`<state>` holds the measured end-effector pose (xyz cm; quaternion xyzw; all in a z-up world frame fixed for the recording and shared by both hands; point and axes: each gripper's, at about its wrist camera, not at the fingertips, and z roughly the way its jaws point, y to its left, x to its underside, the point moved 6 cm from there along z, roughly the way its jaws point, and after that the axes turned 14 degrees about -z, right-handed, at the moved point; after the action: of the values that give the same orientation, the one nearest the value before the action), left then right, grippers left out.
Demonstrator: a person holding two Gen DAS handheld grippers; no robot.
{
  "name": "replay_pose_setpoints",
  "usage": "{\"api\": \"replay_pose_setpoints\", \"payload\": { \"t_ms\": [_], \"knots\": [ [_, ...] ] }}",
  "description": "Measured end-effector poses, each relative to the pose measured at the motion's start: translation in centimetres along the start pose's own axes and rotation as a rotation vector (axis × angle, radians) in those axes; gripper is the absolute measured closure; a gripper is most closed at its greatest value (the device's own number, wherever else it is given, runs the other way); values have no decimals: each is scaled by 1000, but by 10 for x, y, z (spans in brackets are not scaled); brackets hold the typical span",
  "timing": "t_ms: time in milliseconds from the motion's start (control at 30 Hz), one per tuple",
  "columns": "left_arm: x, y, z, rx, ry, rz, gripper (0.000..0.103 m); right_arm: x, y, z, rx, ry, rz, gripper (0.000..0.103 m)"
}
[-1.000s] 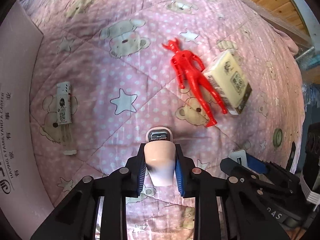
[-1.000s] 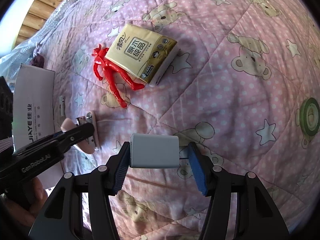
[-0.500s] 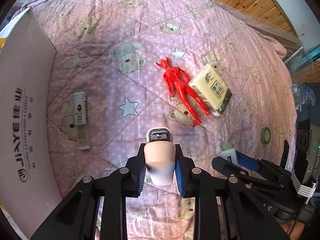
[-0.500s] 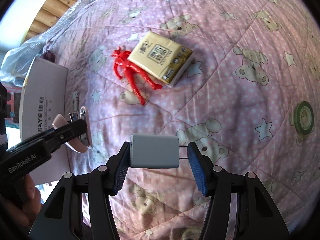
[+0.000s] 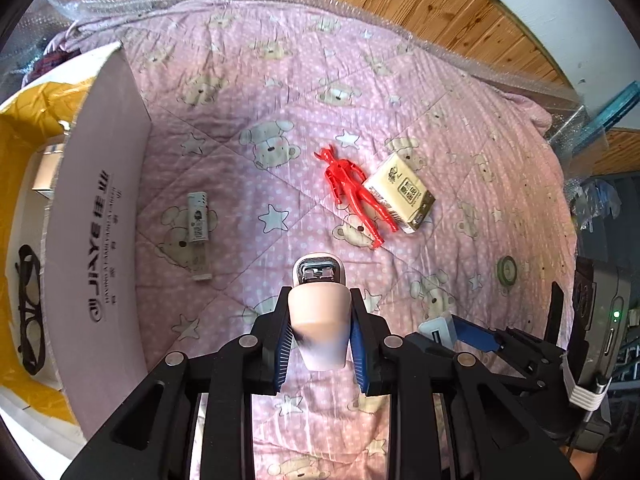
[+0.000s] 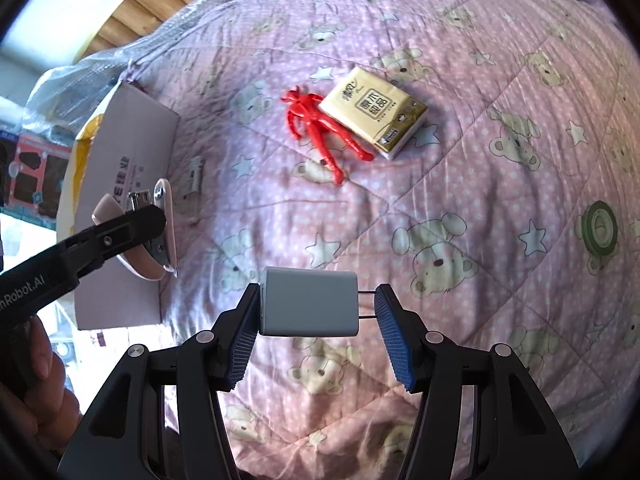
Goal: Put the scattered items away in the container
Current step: 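Lift and carry the pink object and white plug over the white box with both tools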
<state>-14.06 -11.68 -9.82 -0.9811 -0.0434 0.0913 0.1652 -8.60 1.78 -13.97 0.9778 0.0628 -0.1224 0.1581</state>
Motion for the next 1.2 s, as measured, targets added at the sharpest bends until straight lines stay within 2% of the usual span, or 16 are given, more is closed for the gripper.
{"api": "replay_pose_setpoints", "payload": {
  "t_ms": [633, 1200],
  "knots": [
    [26, -3, -59, 25, -127, 46, 76, 25, 25, -35, 25, -55, -42, 43],
    [38, 30, -103, 25, -222, 34, 76, 29, 78, -42, 28, -71, -163, 43]
  ]
}}
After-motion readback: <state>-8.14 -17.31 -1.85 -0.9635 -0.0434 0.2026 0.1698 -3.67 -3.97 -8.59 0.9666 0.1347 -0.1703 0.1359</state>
